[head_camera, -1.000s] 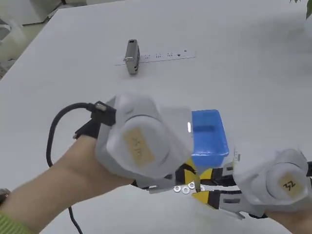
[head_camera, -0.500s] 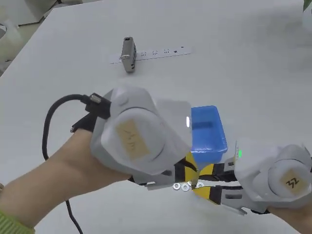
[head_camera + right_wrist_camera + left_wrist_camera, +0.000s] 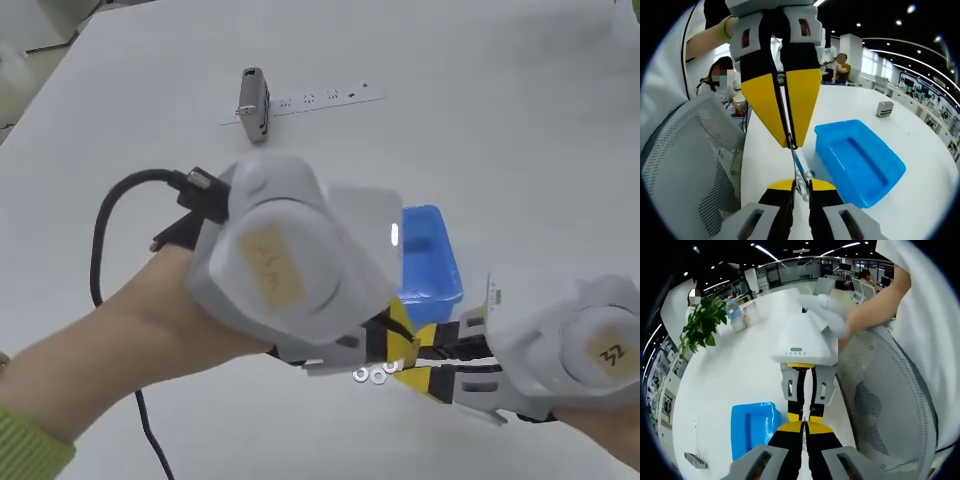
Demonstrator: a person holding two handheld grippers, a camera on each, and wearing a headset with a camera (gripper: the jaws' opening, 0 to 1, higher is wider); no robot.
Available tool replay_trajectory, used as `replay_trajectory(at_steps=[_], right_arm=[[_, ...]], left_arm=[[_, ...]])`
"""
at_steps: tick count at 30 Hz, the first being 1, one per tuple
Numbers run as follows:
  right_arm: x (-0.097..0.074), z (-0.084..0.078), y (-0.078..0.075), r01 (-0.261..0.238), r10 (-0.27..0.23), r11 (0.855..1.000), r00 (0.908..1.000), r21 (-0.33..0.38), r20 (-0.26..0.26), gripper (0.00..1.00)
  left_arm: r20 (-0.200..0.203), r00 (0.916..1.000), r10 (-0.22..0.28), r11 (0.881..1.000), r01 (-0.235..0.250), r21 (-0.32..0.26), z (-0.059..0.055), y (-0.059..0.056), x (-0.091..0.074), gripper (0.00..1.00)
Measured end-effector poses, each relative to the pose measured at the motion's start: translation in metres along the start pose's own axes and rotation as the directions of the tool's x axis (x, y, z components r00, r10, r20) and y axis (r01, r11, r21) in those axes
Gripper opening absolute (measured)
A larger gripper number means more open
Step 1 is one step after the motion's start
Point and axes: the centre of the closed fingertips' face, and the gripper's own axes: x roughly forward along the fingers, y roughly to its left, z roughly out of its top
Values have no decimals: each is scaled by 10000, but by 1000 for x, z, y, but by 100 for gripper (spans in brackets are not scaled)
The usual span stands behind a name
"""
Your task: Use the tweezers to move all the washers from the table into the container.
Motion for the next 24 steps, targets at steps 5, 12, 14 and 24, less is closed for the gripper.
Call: replay_trajectory(at_steps=[5, 12, 14, 24], right_arm=[[1, -4, -1, -16, 16, 10000, 9999, -9, -169, 7], [5, -2, -1, -315, 310, 9962, 9995, 817, 71, 10], [3, 1, -1, -227, 223, 9987, 9997, 446, 93, 9], [0, 7, -2, -130, 120, 9996, 9992, 253, 387, 3]], left_arm=[[-140, 9998, -105, 9999, 104, -35, -4, 1, 2, 0], [-171, 9996, -219, 9993, 214, -308, -4, 4, 3, 0], [-175, 9996, -240, 9991, 234, -343, -4, 4, 3, 0], [-79, 9999, -110, 9984, 105, -562, -5, 6, 6, 0]])
